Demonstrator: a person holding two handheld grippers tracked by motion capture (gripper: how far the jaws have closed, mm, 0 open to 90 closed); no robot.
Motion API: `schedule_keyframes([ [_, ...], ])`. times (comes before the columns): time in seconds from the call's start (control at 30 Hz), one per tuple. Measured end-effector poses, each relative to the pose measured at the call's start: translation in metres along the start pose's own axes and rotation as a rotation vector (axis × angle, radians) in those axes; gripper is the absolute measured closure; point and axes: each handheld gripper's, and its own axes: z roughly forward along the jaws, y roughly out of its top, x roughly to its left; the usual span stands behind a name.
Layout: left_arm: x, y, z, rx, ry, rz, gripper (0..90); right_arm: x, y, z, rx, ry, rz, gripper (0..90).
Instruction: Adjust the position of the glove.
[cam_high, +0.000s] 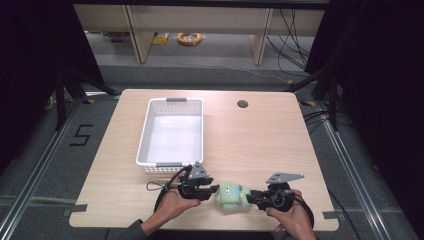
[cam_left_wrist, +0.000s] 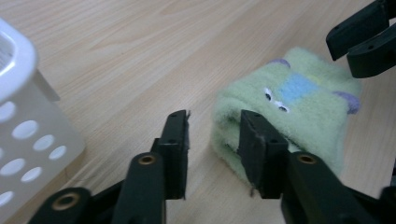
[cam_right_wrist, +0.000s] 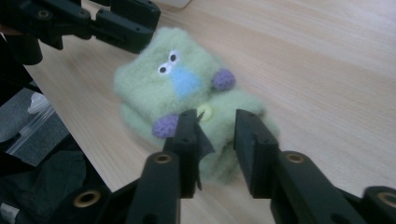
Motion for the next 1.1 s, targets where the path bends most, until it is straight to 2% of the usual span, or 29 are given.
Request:
schedule_keyframes([
  [0.07, 0.000, 0.001, -0.002, 0.001, 0.006, 0.004, 57.5, -0.001, 0.001, -0.003, -0.012, -0.012, 0.007, 62.0],
  [0.1, 0.000, 0.002, -0.003, 0.000, 0.003, -0.007, 50.8, -0.002, 0.001, -0.005, -0.021, -0.022, 0.057, 55.5],
  [0.13, 0.000, 0.003, -0.006, -0.010, 0.008, -0.044, 48.0, -0.006, 0.001, -0.005, -0.034, -0.030, 0.043, 52.7],
  [0.27, 0.001, 0.002, -0.010, -0.003, 0.010, -0.073, 41.7, -0.009, 0.001, -0.006, -0.034, -0.039, 0.061, 46.3],
  [0.3, 0.000, 0.001, -0.012, 0.001, 0.005, -0.086, 40.7, -0.006, 0.001, -0.006, -0.027, -0.043, 0.107, 44.8],
  [0.33, 0.000, 0.001, -0.013, 0.004, 0.003, -0.093, 39.4, -0.010, 0.002, -0.005, -0.025, -0.054, 0.067, 43.4],
  [0.4, 0.000, 0.001, -0.013, 0.003, 0.001, -0.102, 37.0, -0.011, 0.002, -0.004, -0.019, -0.052, 0.076, 41.6],
  [0.5, -0.001, 0.000, -0.012, 0.016, -0.025, -0.142, 34.6, -0.012, 0.003, -0.002, -0.012, -0.055, 0.074, 39.1],
  [0.53, -0.002, 0.000, -0.011, 0.012, -0.029, -0.162, 33.7, -0.012, 0.003, -0.001, -0.011, -0.045, 0.088, 38.3],
  [0.63, -0.004, 0.001, -0.008, 0.009, -0.045, -0.200, 31.2, -0.012, 0.004, 0.002, -0.003, -0.045, 0.088, 37.1],
  [0.67, -0.003, 0.001, -0.007, 0.020, -0.059, -0.197, 31.1, -0.013, 0.005, 0.004, -0.006, -0.039, 0.083, 37.0],
  [0.73, -0.004, 0.001, -0.005, 0.013, -0.056, -0.204, 30.4, -0.013, 0.006, 0.005, 0.001, -0.039, 0.085, 36.9],
  [0.8, -0.006, 0.002, -0.001, 0.036, -0.082, -0.207, 30.0, -0.013, 0.008, 0.010, 0.025, -0.049, 0.097, 36.8],
  [0.87, -0.007, 0.002, 0.004, 0.039, -0.083, -0.216, 28.8, -0.014, 0.009, 0.013, 0.039, -0.046, 0.080, 36.8],
  [0.97, -0.007, 0.002, 0.007, 0.056, -0.087, -0.217, 27.9, -0.014, 0.009, 0.018, 0.063, -0.046, 0.082, 36.8],
  [1.0, -0.006, 0.003, 0.011, 0.072, -0.100, -0.223, 27.8, -0.014, 0.009, 0.021, 0.059, -0.063, 0.088, 36.8],
  [1.03, -0.006, 0.003, 0.011, 0.072, -0.100, -0.223, 27.5, -0.015, 0.009, 0.023, 0.056, -0.047, 0.079, 36.5],
  [1.07, -0.006, 0.002, 0.012, 0.077, -0.102, -0.224, 27.4, -0.015, 0.009, 0.025, 0.063, -0.046, 0.092, 36.5],
  [1.1, -0.006, 0.002, 0.015, 0.082, -0.106, -0.237, 27.1, -0.015, 0.009, 0.025, 0.084, -0.067, 0.088, 36.3],
])
